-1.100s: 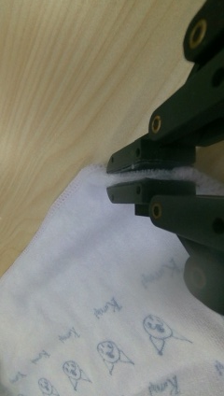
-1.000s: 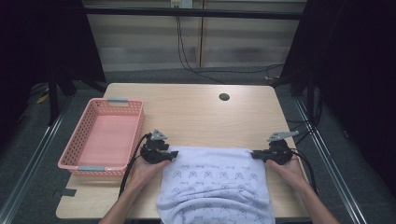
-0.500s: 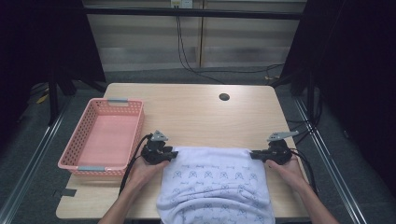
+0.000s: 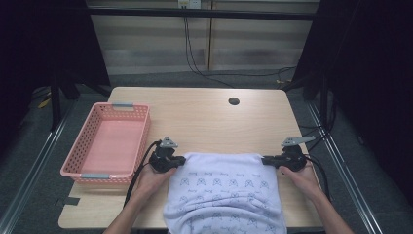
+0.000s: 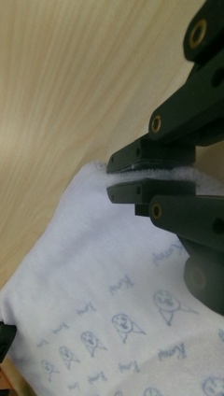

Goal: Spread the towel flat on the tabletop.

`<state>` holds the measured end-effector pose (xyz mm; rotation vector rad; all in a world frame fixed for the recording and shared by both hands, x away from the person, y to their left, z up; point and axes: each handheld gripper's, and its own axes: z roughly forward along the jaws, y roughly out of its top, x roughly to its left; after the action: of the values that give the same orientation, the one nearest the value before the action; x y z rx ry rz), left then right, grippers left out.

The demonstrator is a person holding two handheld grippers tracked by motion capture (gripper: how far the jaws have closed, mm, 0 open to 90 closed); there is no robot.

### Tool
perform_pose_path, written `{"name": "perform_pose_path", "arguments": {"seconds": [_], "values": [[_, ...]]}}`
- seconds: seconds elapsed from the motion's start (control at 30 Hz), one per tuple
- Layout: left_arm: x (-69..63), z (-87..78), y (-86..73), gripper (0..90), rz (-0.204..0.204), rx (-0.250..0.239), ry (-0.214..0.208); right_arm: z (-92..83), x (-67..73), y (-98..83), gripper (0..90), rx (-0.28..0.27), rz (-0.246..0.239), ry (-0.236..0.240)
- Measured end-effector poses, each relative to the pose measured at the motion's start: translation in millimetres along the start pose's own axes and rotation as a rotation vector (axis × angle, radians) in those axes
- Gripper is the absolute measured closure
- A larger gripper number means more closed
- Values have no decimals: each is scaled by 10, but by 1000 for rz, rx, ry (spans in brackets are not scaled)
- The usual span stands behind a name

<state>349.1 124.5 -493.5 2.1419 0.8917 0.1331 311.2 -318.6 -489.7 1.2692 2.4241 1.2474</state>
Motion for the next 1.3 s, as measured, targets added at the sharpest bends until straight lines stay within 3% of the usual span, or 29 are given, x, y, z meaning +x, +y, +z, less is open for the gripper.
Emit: {"name": "perform_pose_path", "arguments": {"seconds": [0.1,0.13,0.17,0.23,0.4,0.43,0.47,0.53,0.57,0.7,0.8,0.9,1.0,1.03,1.2,1.23,1.3], "values": [[-5,-140,63,846,-26,-61,-26,-141,-25,84,852,-74,26,16],[-12,-188,93,846,-29,-74,-36,-141,-25,84,852,-74,26,16],[-25,-287,168,846,-31,-118,-45,-212,-19,143,852,-104,19,20],[-29,-333,211,846,-34,-134,-57,-253,-18,177,854,-115,11,24],[-25,-536,473,846,6,-183,-39,-451,-17,398,856,-193,5,21],[-10,-576,531,847,9,-195,-29,-529,-23,510,857,-217,-8,8],[14,-619,588,847,12,-212,-20,-529,-23,510,857,-217,-8,8],[66,-693,695,847,5,-238,-27,-604,-28,628,857,-246,-15,0],[102,-741,788,848,20,-248,-10,-655,-32,735,858,-290,-12,2],[154,-754,896,849,33,-256,10,-665,-64,934,860,-330,-8,-2],[227,-801,1012,850,15,-289,16,-671,-99,1042,861,-348,-5,-8],[294,-875,1186,851,11,-328,17,-709,-152,1288,862,-356,-20,-27],[314,-898,1276,851,17,-337,18,-738,-165,1400,862,-368,-22,-38],[323,-920,1341,851,12,-365,9,-761,-179,1493,862,-387,-22,-37],[383,-956,1461,851,11,-373,27,-764,-236,1643,862,-396,-24,-45],[430,-979,1519,851,-8,-380,27,-755,-272,1731,863,-397,-23,-47],[430,-1019,1586,851,7,-368,44,-752,-296,1821,863,-414,-22,-44]]}}
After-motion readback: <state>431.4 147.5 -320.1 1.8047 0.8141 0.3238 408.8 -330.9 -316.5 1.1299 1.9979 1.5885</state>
